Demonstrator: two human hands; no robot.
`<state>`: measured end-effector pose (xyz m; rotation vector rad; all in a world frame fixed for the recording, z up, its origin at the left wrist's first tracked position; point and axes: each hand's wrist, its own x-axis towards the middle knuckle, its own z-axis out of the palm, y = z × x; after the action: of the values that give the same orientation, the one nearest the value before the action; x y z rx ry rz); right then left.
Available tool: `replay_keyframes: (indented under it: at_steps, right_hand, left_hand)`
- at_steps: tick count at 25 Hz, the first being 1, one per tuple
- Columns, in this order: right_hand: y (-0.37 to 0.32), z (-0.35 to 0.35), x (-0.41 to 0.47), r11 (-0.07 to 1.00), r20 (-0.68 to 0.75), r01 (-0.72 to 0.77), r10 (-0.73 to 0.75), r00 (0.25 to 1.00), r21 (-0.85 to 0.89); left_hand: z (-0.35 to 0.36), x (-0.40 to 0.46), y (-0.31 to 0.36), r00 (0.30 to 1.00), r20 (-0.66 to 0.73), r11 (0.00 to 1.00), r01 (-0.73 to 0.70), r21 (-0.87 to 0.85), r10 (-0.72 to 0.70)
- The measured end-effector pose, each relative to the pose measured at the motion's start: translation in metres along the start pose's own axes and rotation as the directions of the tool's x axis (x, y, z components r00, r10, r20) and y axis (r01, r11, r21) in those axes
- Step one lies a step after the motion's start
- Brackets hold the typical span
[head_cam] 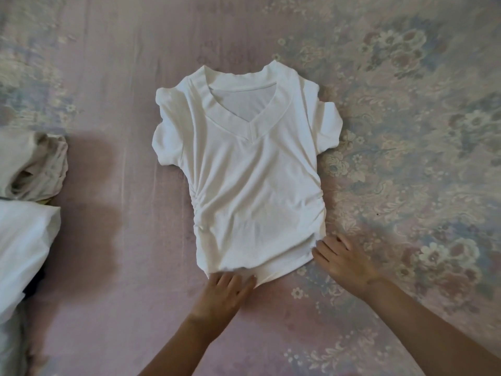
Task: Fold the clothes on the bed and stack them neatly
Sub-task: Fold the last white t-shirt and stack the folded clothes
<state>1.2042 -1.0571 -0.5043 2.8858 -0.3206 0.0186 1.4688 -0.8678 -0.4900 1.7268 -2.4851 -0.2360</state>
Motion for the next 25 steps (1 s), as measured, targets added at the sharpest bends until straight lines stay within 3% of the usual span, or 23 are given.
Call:
replay_keyframes:
  at_steps: [4,7,9,13,18,19,22,23,25]
  right_hand:
    - [0.010,-0.009,-0.016,0.960,0.265,0.272,-0.279,0.923,0.062]
    - [0.003,-0.006,-0.013,0.987,0.309,0.156,-0.159,0.938,0.033]
    - [-0.001,-0.003,-0.012,0.995,0.279,0.101,-0.091,0.956,-0.023]
    - [0.010,-0.010,-0.020,0.990,0.251,0.116,-0.093,0.964,-0.079]
    - [0.007,-0.016,-0.046,0.992,0.426,0.065,-0.015,0.905,-0.104]
    - [0.004,-0.016,-0.047,0.995,0.414,0.037,0.004,0.910,-0.090]
    - [-0.007,-0.018,-0.024,0.993,0.102,-0.122,0.121,0.987,0.004]
    - [-0.009,-0.017,-0.011,0.983,-0.005,-0.184,0.184,0.983,0.028]
    - [-0.009,-0.015,0.014,0.971,-0.077,-0.235,0.238,0.968,0.036]
  left_hand:
    - [0.001,-0.018,0.000,0.999,0.027,0.965,-0.048,0.258,0.042]
    - [0.002,-0.019,0.004,0.997,0.026,0.949,0.058,0.311,-0.069]
    - [-0.006,-0.014,0.002,0.983,0.045,0.956,0.162,0.245,-0.179]
    - [-0.004,-0.022,0.006,0.928,0.010,0.925,0.369,0.088,-0.372]
    - [0.004,-0.049,0.020,0.937,-0.064,0.896,0.348,0.278,-0.344]
    - [0.005,-0.049,0.019,0.950,-0.091,0.908,0.313,0.277,-0.300]
    - [-0.001,-0.027,0.008,0.958,-0.213,0.949,0.235,0.210,-0.190]
    - [-0.003,-0.017,0.003,0.950,-0.255,0.956,0.231,0.181,-0.181]
    - [-0.004,0.002,-0.008,0.938,-0.303,0.969,0.213,0.122,-0.168]
